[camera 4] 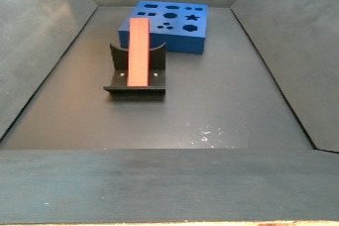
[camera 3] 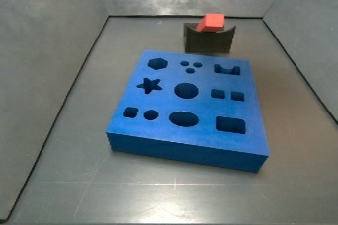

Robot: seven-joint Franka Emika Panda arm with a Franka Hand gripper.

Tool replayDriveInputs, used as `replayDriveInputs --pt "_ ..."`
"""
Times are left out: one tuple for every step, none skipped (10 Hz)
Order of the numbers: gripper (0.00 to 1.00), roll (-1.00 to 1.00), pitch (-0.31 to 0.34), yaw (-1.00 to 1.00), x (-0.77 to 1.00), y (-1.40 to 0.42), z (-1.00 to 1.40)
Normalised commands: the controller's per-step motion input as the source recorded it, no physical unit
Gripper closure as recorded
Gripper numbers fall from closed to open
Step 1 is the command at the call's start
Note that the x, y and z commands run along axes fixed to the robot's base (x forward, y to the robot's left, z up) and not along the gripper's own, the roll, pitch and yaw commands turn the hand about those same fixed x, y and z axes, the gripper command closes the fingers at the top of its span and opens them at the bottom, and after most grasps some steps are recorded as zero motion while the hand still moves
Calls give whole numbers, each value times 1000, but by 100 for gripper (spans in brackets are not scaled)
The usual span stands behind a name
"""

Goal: Pick up the rectangle object. Move up. Place the rectangle object on the fixture. Regrasp the rectangle object. Move to above the board. Insert the rectangle object.
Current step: Regrasp the rectangle object.

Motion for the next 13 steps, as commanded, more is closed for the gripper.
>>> replayDriveInputs --pt "0 1000 103 83 85 -49 -3" --pt "0 997 124 98 90 -50 0" --pt "0 739 129 115 94 -52 -7" --pt "0 549 123 130 93 -52 -8" --pt "0 324 106 148 88 -43 -1" --pt "0 254 91 155 82 -35 5" --pt "0 193 142 111 24 43 -1000" --pt "0 182 129 119 25 43 -1000" --pt "0 150 78 145 38 39 -1000" --pt "0 116 39 157 48 36 -1000" --pt "0 91 2 157 58 34 -1000" --pt "0 77 -29 147 67 32 -1000" --pt "0 67 -66 124 80 29 -1000"
